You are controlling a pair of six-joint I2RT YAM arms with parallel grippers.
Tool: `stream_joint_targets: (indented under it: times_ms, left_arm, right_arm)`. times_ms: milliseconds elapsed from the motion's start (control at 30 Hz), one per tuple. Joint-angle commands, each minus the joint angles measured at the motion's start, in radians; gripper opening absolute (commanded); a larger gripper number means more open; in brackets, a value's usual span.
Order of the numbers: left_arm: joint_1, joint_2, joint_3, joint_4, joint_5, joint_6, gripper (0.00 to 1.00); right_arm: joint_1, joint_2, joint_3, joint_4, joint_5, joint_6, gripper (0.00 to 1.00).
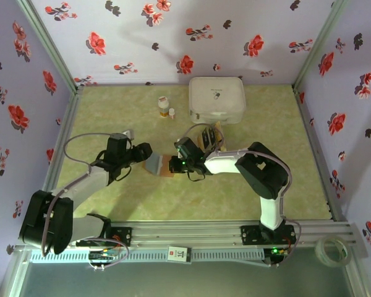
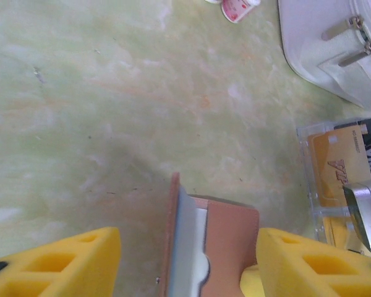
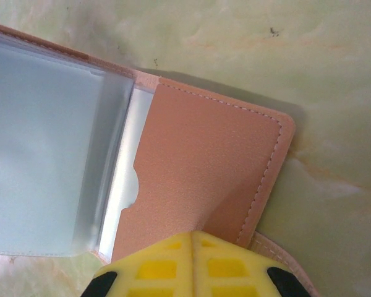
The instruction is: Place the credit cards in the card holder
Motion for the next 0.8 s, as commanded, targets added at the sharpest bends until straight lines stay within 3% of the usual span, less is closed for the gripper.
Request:
stream_joint_targets:
  times_ms: [0,300,767]
  left_arm:
    - [0.029,-0.012,-0.012,-0.027,-0.024,0.017,0.61]
    - [0.074,0.048,-0.046,0.054,0.072,0.000,0.43]
    - [0.093,0.082,-0.060,0.128,0.141,-0.022,0.34]
  right_arm:
    - [-0.014,0.039,-0.031,-0.051,0.029,0.009,0.06]
    - [-0.016,0.046,-0.030,-0.049,0.026,0.010,0.06]
    - [-0.021,0.047,-0.032,-0.049,0.023,0.008,0.05]
